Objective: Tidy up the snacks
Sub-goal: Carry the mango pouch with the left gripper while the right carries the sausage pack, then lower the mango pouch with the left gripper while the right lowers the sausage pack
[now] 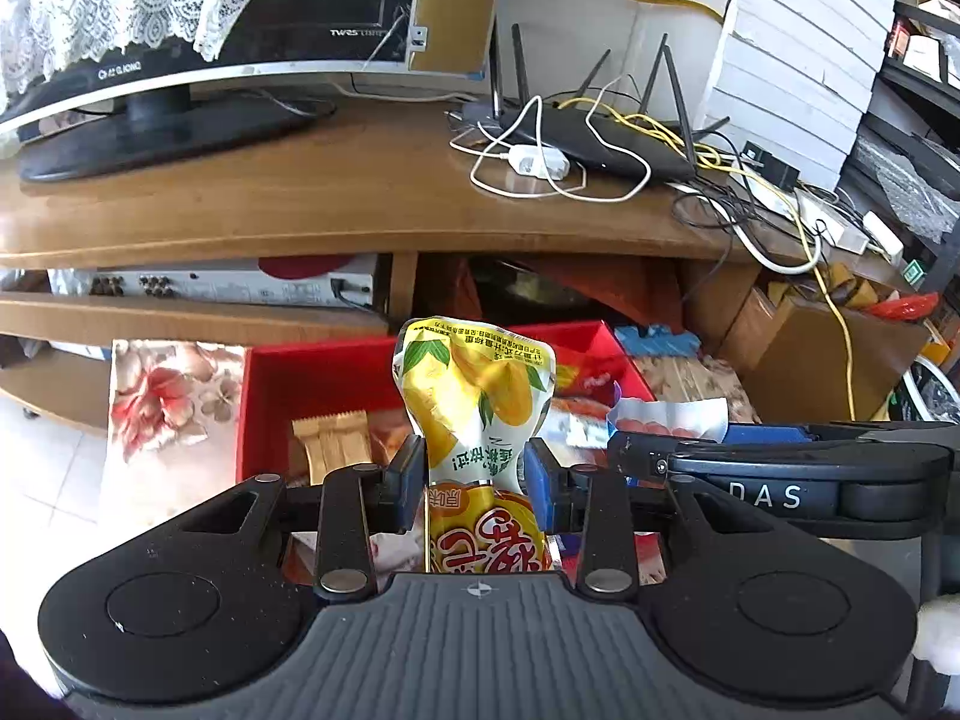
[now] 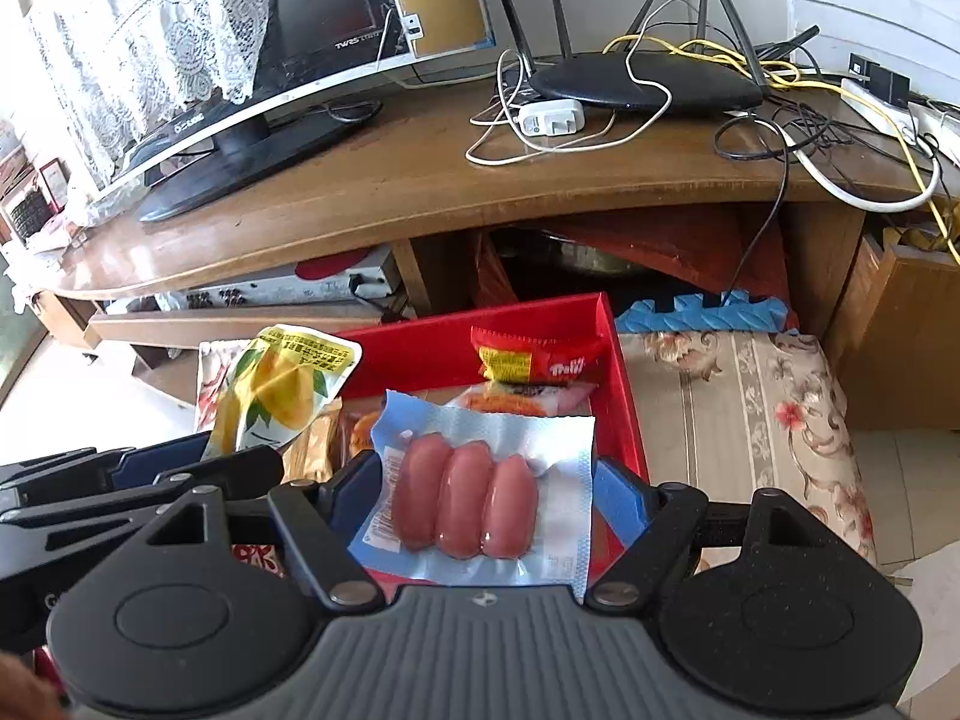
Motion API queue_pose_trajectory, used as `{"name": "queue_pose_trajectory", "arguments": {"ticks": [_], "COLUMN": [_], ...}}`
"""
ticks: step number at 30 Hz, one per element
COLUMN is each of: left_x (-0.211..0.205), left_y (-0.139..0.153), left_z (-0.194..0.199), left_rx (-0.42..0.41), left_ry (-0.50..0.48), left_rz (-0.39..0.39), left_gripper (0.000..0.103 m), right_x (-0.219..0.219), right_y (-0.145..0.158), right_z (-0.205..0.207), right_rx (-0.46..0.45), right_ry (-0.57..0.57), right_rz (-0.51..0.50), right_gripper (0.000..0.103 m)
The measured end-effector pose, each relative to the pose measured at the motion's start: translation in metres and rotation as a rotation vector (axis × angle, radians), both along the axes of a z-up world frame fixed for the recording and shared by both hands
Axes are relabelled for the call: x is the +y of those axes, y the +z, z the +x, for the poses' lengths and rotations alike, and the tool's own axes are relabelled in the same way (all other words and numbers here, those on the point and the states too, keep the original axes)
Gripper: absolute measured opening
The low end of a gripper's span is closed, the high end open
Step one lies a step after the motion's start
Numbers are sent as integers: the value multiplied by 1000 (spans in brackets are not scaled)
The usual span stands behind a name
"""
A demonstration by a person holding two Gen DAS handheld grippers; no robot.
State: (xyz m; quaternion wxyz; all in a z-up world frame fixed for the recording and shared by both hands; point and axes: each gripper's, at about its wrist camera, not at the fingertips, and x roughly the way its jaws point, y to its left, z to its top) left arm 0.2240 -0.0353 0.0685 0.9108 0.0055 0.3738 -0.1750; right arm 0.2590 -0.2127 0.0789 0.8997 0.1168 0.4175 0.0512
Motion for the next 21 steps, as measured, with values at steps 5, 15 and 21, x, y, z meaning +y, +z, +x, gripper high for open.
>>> {"name": "queue_pose_trajectory", "arguments": {"ticks": [5,15,21], "left_x": [-1,-2,-1], "left_y": [-7,-24,-32], "left_z": [17,37,43], "left_rx": [14,46,62], "left_ry": [17,46,61], "left_rz": [1,25,31], "left_gripper": [42,42,42], "right_x": [2,7,12], "right_y": [-6,-24,-32], "right_z": [16,39,47], "right_rx": [11,49,61], "right_ry": [-2,1,7], "right_rz": [-11,-40,-55], "right_gripper": [76,76,76]}}
